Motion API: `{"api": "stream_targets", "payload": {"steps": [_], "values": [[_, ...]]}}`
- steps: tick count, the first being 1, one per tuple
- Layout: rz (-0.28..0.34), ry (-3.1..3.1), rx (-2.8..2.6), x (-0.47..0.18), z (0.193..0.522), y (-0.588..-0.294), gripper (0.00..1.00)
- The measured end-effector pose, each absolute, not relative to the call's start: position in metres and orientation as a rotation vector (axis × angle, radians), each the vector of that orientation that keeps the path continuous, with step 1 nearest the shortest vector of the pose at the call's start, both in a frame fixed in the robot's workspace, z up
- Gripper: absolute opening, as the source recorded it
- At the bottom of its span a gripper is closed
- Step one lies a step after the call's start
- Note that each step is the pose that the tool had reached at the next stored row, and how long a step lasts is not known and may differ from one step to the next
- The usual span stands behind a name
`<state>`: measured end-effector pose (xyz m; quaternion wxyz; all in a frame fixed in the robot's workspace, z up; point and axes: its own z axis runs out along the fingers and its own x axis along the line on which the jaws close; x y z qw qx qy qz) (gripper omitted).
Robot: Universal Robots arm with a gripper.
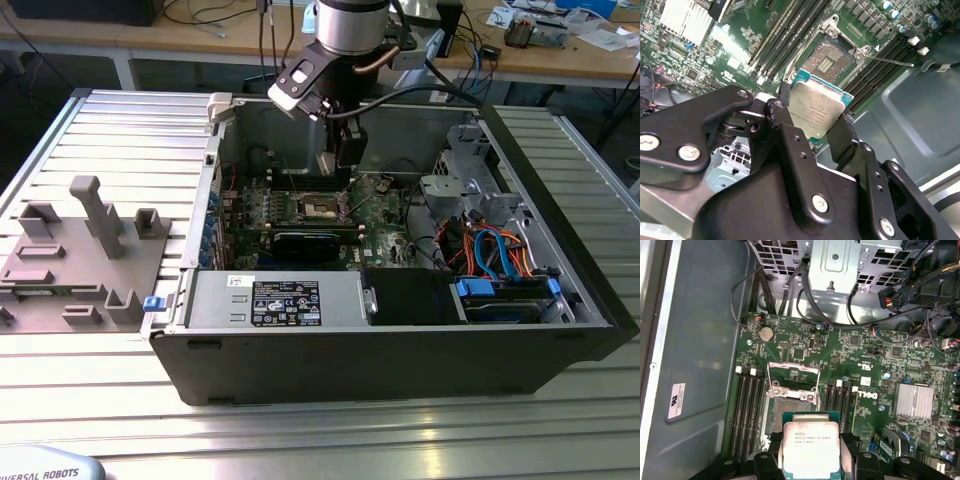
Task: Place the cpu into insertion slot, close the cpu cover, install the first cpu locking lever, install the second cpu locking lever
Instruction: 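Place the cpu into insertion slot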
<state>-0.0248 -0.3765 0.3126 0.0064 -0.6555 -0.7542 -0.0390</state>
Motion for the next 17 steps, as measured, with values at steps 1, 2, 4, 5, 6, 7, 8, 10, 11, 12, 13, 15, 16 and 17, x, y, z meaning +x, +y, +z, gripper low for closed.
{"api": "stream_targets", "payload": {"steps": [1, 2, 4, 5, 6, 7, 8, 10, 11, 12, 13, 15, 16, 17], "values": [[-0.122, -2.360, -2.051, -0.025, 0.312, -0.378, 0.54], [-0.122, -2.360, -2.051, -0.025, 0.312, -0.378, 0.54], [-0.122, -2.360, -2.051, -0.025, 0.311, -0.380, 0.54], [-0.122, -2.360, -2.051, -0.025, 0.311, -0.381, 0.54], [-0.122, -2.360, -2.051, -0.025, 0.311, -0.381, 0.54], [-0.122, -2.360, -2.051, -0.025, 0.310, -0.382, 0.54], [-0.122, -2.360, -2.051, -0.025, 0.310, -0.382, 0.54], [-0.122, -2.360, -2.051, -0.025, 0.309, -0.384, 0.54], [-0.122, -2.360, -2.051, -0.025, 0.309, -0.384, 0.54], [-0.122, -2.360, -2.051, -0.025, 0.309, -0.385, 0.54], [-0.122, -2.360, -2.051, -0.025, 0.308, -0.385, 0.54], [-0.122, -2.360, -2.051, -0.025, 0.308, -0.387, 0.54], [-0.122, -2.360, -2.051, -0.025, 0.307, -0.387, 0.54], [-0.122, -2.360, -2.051, -0.025, 0.307, -0.388, 0.54]]}}
